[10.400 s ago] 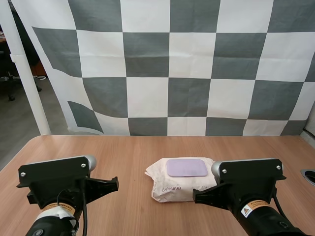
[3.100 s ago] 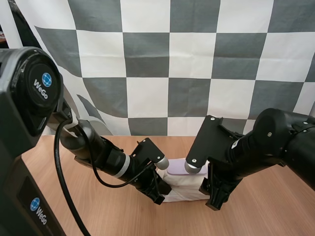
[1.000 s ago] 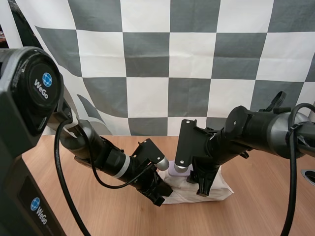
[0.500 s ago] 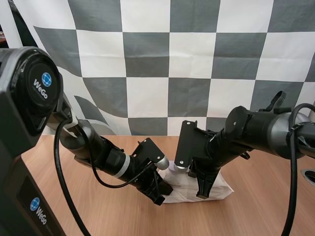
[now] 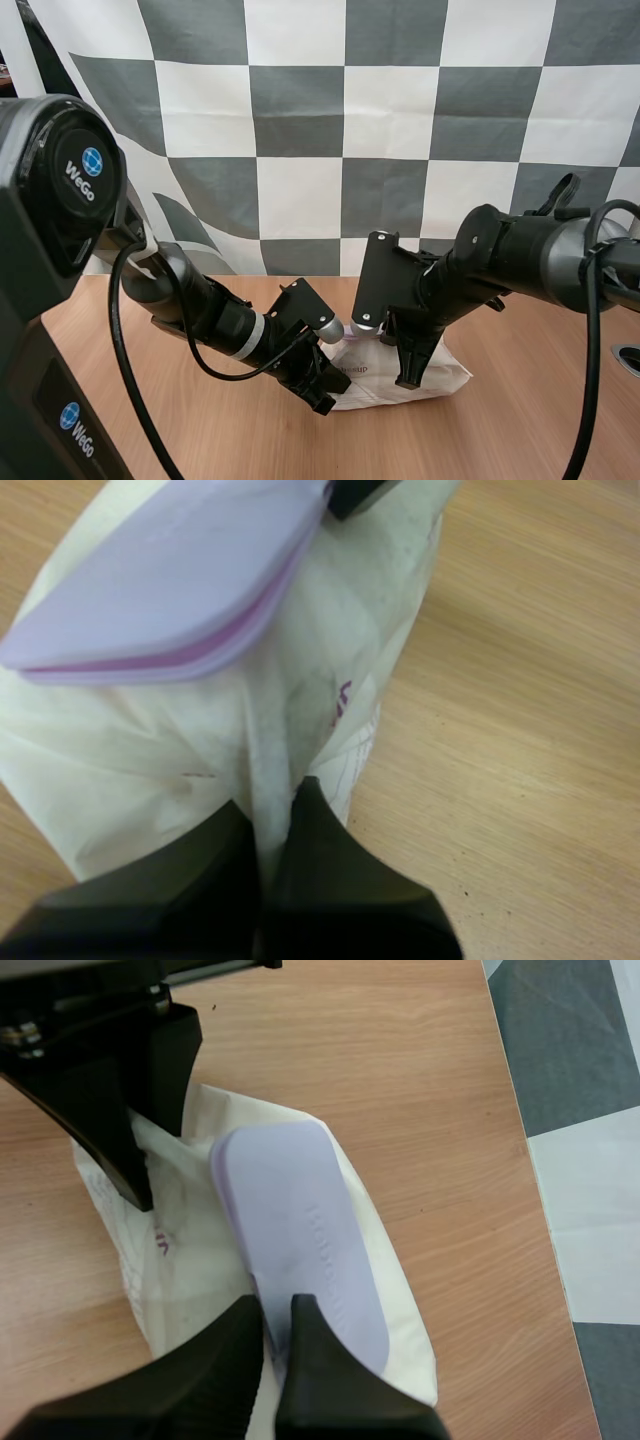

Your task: Open the wet wipes lid

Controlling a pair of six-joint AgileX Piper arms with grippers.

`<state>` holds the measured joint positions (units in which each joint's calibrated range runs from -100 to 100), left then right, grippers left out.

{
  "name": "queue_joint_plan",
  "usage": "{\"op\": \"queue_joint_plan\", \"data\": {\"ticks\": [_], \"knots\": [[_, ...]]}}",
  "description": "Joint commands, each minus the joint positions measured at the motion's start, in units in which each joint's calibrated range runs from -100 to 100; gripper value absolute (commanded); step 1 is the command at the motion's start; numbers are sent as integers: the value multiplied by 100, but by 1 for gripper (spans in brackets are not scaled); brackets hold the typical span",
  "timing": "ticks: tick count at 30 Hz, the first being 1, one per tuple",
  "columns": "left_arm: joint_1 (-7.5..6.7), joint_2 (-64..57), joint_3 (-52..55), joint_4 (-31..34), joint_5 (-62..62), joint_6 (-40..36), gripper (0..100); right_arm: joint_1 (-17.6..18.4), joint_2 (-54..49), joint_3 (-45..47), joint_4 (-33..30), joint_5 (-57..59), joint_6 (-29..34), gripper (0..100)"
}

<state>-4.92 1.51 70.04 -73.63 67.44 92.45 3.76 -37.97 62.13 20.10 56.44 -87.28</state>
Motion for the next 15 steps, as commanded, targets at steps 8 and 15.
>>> {"op": "queue_joint_plan", "data": {"ticks": [8, 15], "knots": [[-2, 4, -1, 53, -52, 85, 0, 5, -5, -15, -49, -95, 6, 0], [-2, 4, -1, 52, -68, 85, 0, 5, -5, -94, -104, -56, 95, 0]]}}
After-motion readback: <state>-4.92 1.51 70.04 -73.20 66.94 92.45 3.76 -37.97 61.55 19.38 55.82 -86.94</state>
